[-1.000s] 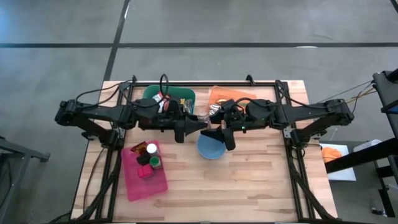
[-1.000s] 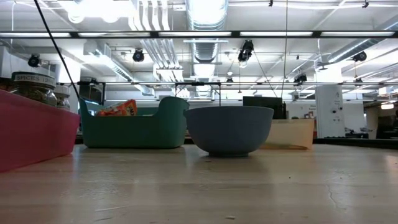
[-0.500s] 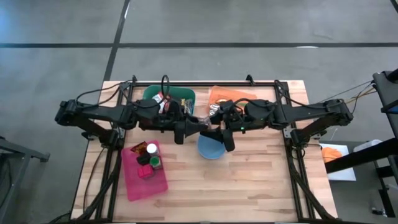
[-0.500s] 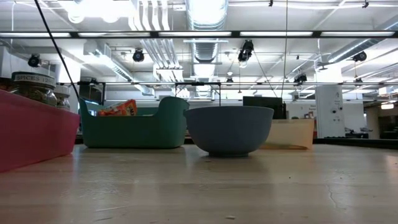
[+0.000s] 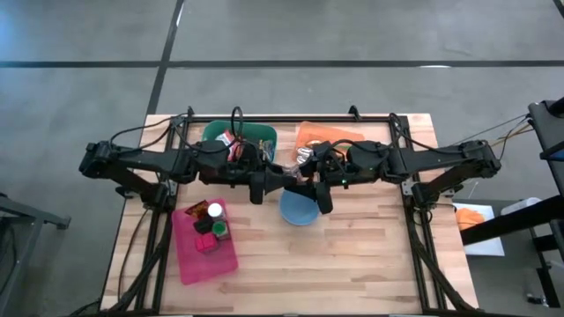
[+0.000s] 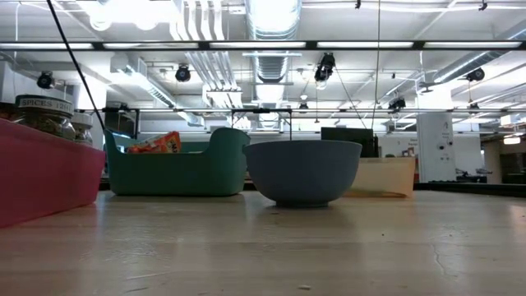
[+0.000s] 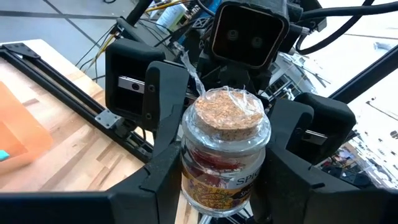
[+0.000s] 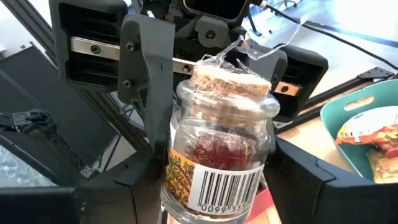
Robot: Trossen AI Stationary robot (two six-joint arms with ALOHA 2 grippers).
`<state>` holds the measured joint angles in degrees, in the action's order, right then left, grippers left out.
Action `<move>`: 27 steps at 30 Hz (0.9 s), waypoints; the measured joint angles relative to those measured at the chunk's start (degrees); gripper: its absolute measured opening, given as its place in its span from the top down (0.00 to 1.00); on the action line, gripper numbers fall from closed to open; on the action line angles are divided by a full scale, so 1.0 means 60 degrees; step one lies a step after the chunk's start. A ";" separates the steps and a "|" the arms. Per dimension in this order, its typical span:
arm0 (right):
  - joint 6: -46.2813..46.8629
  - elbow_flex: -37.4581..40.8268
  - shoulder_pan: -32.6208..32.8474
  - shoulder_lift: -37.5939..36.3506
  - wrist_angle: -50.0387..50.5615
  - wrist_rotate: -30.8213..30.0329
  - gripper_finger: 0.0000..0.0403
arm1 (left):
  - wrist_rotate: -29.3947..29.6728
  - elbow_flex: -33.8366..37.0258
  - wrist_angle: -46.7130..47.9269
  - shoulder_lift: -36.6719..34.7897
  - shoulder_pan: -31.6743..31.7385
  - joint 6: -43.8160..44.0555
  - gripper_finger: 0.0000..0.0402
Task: Pick & Place Food Item
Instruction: Put the brown spice bottle into the pink bin
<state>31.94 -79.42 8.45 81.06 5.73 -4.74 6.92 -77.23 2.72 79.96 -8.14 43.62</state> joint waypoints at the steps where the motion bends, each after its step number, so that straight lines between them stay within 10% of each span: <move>1: 0.0001 0.0000 0.0000 0.0000 0.0007 -0.0002 0.45 | 0.0000 0.0000 -0.0021 0.0000 -0.0002 -0.0004 0.56; 27: -0.1550 -0.0007 0.0008 -0.0019 0.2510 0.0863 0.54 | -0.0874 -0.0022 0.1430 -0.0026 0.0179 0.2734 0.27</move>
<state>22.64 -79.46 8.50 80.94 20.79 0.44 1.67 -77.36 11.29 79.81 -7.07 60.02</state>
